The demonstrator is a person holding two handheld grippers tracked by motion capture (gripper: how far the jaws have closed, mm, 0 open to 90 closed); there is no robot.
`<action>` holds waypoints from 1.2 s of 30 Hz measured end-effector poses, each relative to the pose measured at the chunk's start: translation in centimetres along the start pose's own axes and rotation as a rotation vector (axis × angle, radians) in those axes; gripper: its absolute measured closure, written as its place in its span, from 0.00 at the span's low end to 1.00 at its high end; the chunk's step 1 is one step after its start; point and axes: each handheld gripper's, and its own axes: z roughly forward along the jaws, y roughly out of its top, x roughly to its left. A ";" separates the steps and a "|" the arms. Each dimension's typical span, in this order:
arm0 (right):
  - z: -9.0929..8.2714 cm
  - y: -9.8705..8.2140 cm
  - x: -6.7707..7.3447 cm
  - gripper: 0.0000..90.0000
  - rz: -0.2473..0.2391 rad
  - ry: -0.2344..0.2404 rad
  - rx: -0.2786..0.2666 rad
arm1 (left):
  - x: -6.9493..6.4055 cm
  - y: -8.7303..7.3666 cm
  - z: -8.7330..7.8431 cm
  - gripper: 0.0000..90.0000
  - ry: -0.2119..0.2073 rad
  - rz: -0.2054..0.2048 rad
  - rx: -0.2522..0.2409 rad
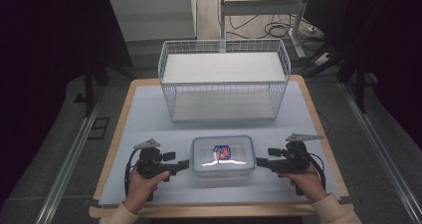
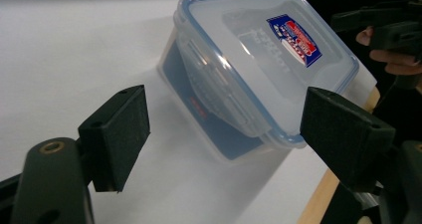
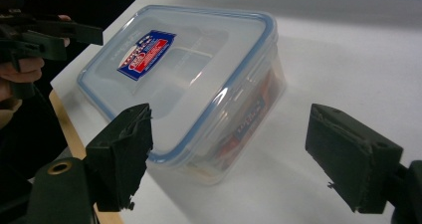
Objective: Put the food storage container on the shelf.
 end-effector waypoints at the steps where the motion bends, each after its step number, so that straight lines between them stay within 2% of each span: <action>1: 0.2 0.1 0.0 0.21 0.002 -0.002 0.003 | 0.0 0.1 0.2 0.22 -0.006 -0.013 0.004; 4: 0.9 0.5 -0.1 0.21 0.032 0.015 0.013 | 0.2 0.4 0.6 0.22 -0.023 -0.041 0.014; 10: 1.9 1.0 -0.8 0.23 0.128 0.048 0.015 | 1.1 0.6 1.7 0.24 -0.074 -0.134 0.014; 12: 2.1 1.0 -1.1 0.23 0.153 0.052 0.017 | 1.3 0.6 2.1 0.24 -0.084 -0.153 0.021; 20: 2.7 0.7 -1.2 0.27 0.166 0.059 0.040 | 1.2 0.5 4.1 0.24 -0.128 -0.175 0.082; 28: 3.7 0.6 -1.5 0.27 0.193 0.089 0.062 | 1.1 0.2 4.7 0.24 -0.170 -0.200 0.085; 32: 3.8 0.6 -1.6 0.28 0.206 0.110 0.070 | 1.0 0.2 4.8 0.28 -0.196 -0.202 0.092; 36: 3.8 0.6 -1.8 0.30 0.210 0.116 0.065 | 0.8 0.2 4.7 0.29 -0.186 -0.198 0.095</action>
